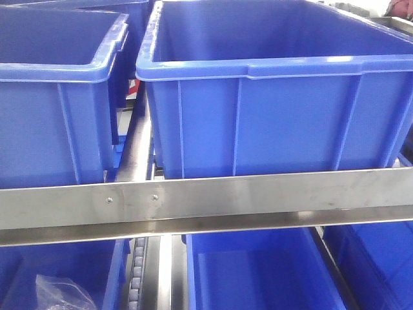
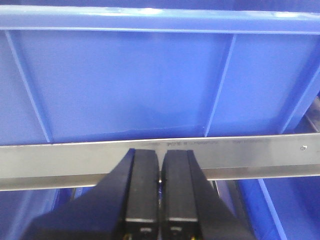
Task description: Place green plate on second shelf with right arm
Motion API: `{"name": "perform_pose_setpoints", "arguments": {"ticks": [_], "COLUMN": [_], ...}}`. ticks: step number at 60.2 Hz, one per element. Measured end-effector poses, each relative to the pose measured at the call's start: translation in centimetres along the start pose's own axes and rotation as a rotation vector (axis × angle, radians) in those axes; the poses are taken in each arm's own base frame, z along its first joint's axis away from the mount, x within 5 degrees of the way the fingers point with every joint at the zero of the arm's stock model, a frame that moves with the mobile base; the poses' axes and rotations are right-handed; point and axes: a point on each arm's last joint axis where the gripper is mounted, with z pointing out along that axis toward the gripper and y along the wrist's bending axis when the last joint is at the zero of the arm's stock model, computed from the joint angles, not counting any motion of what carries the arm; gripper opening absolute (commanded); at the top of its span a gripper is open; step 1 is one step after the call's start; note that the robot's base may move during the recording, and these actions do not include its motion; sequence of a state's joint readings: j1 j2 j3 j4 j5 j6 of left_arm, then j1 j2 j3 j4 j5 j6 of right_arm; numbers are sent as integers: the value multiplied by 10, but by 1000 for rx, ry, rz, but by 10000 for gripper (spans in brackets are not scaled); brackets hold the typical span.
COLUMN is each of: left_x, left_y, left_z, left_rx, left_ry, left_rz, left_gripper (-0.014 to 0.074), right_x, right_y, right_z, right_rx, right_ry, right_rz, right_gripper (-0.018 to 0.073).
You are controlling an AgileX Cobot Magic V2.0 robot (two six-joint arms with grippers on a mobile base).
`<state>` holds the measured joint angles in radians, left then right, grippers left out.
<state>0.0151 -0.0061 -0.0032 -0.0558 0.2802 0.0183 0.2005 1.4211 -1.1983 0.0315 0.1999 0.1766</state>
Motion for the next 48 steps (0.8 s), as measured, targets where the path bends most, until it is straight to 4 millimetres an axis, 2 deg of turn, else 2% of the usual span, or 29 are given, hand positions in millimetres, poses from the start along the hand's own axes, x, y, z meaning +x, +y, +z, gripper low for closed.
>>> {"name": "perform_pose_setpoints", "arguments": {"ticks": [2, 5, 17, 22, 25, 30, 36, 48], "left_x": [0, 0, 0, 0, 0, 0, 0, 0], "left_y": [0, 0, 0, 0, 0, 0, 0, 0], "left_z": [0, 0, 0, 0, 0, 0, 0, 0], "left_rx": [0, 0, 0, 0, 0, 0, 0, 0], "left_ry": [0, 0, 0, 0, 0, 0, 0, 0], "left_rz": [0, 0, 0, 0, 0, 0, 0, 0], "left_gripper": [124, 124, 124, 124, 124, 124, 124, 124], "right_x": [6, 17, 70, 103, 116, 137, 156, 160], "right_y": [-1, -3, -15, -25, -29, -35, -40, -40], "right_z": [-12, -33, -110, -136, -146, -155, -158, -158], "right_rx": [-2, -5, -22, -7, 1, 18, 28, 27], "right_ry": [-10, -33, -159, -169, -179, -185, -167, -170], "right_rz": [0, 1, -29, -37, -37, -34, -34, -35], "right_gripper": [32, 63, 52, 52, 52, 52, 52, 52]}}
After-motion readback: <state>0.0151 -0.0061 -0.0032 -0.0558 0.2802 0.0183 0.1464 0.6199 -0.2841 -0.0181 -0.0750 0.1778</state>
